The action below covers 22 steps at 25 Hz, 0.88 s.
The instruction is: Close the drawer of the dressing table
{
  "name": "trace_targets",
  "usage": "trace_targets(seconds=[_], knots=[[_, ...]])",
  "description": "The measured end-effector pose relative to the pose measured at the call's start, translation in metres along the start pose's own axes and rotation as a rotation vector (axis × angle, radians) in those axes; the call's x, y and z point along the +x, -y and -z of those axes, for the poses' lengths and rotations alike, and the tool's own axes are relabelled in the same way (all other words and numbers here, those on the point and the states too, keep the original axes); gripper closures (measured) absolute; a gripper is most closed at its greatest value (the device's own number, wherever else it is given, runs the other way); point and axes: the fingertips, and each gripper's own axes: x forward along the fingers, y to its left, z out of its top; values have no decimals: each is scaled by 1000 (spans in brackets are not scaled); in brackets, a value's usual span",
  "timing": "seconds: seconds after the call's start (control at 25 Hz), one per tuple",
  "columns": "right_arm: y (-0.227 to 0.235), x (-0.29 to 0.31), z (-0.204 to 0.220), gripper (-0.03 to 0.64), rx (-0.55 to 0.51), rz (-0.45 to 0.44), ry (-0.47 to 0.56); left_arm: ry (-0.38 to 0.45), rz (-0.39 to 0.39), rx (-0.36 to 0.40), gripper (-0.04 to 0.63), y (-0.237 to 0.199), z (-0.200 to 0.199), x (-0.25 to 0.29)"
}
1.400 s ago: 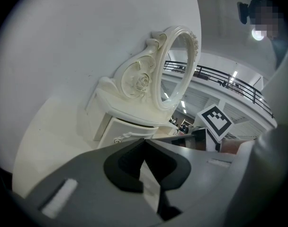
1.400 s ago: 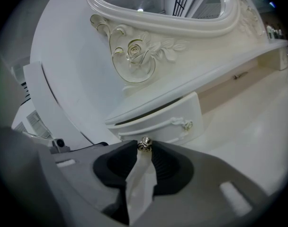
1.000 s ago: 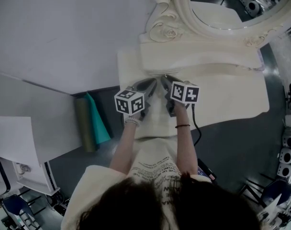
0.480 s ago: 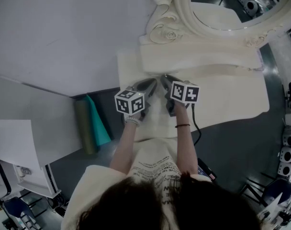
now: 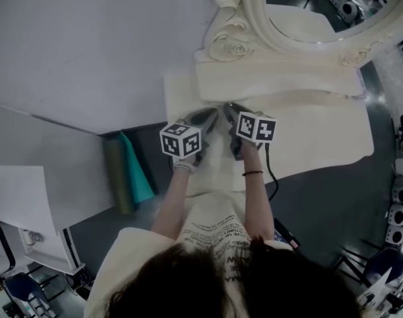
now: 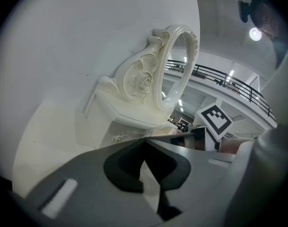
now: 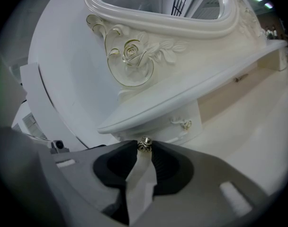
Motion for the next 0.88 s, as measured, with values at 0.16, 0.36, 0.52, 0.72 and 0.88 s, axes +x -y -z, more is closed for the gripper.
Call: trace_targets(seconds=[0.16, 0.36, 0.52, 0.72, 0.88], knots=[[0, 1, -1, 522, -2, 8, 5, 1, -3, 1, 593, -2, -1, -1], [2, 1, -1, 522, -2, 15, 7, 0, -4, 1, 592, -2, 0, -1], [2, 1, -2, 522, -6, 18, 8, 0, -6, 2, 593, -3, -1, -2], [2, 2, -2, 522, -9, 23, 10, 2, -8, 7, 592, -4, -2, -3], [2, 1, -1, 522, -7, 23, 9, 5, -12, 10, 594, -4, -3, -5]])
